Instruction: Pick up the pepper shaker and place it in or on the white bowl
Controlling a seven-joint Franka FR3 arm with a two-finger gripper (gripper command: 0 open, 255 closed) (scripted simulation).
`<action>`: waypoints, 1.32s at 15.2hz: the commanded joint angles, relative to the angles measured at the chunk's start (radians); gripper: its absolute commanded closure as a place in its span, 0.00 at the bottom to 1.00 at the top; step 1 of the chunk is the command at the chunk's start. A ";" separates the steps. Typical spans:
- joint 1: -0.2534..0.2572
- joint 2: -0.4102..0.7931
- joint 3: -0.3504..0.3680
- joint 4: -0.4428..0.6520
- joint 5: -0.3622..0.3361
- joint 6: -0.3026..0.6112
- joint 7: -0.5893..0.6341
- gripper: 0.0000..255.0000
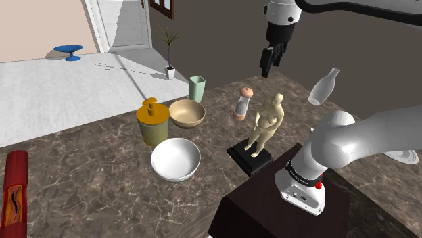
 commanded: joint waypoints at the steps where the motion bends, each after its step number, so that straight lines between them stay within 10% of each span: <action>1: 0.000 0.000 0.000 0.000 0.000 0.000 0.000 0.00; 20: -0.066 0.284 -0.286 -0.225 -0.038 0.582 -0.214 0.00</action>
